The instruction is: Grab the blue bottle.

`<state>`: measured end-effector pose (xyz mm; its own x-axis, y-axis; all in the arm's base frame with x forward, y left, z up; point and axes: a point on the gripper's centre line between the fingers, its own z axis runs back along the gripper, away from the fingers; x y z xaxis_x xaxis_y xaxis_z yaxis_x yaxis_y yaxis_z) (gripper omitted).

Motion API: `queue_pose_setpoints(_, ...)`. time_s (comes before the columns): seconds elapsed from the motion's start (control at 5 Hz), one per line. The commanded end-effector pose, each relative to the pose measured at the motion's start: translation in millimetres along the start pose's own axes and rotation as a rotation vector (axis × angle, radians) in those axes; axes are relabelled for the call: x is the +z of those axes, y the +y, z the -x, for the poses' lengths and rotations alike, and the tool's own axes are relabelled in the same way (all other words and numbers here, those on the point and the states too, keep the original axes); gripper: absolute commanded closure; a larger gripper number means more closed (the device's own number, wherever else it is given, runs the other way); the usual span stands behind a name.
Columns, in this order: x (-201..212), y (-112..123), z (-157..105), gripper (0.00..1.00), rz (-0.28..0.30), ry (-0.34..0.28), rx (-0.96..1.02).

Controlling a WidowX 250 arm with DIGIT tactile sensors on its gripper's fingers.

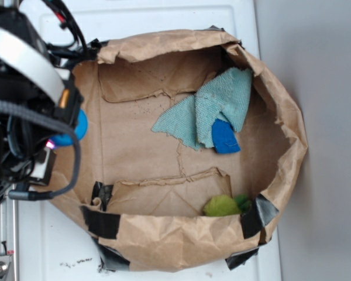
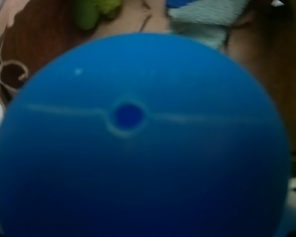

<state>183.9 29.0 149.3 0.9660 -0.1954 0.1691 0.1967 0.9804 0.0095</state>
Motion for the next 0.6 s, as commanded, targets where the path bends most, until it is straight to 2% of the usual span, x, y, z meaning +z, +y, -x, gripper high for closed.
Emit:
queue_pose_setpoints(0.0,20,-12,-36,1.0,-0.003,-0.035,0.06)
queue_pose_setpoints(0.4,26,-21,-63,1.0,0.012,-0.059,0.109)
